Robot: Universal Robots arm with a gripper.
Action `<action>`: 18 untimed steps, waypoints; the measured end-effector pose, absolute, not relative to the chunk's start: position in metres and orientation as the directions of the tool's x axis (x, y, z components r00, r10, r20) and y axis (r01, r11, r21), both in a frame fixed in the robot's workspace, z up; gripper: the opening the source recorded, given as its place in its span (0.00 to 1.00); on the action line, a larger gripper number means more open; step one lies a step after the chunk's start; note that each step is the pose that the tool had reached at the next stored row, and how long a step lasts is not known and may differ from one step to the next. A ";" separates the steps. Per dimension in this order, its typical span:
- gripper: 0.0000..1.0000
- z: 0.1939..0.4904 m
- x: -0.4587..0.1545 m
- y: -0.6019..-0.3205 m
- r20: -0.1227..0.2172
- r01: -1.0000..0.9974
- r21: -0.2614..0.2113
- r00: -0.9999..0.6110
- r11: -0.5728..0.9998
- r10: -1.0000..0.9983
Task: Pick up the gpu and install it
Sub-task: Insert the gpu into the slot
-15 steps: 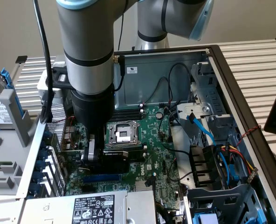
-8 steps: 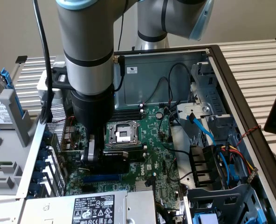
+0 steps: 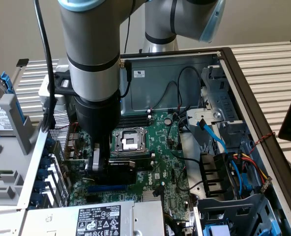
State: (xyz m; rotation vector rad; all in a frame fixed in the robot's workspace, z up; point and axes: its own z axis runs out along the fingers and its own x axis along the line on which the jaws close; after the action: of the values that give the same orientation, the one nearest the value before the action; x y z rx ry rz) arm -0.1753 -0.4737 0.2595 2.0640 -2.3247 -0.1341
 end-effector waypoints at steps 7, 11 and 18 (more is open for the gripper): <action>0.27 0.259 -0.175 -0.474 -0.032 -0.991 0.084 -0.109 0.106 -0.994; 0.27 0.259 -0.175 -0.473 -0.032 -0.991 0.084 -0.107 0.104 -0.994; 0.27 0.259 -0.175 -0.470 -0.027 -0.992 0.083 -0.100 0.097 -0.995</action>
State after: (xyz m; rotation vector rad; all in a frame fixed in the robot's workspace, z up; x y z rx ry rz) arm -0.1753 -0.4704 0.2594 2.0832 -2.2999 -0.1238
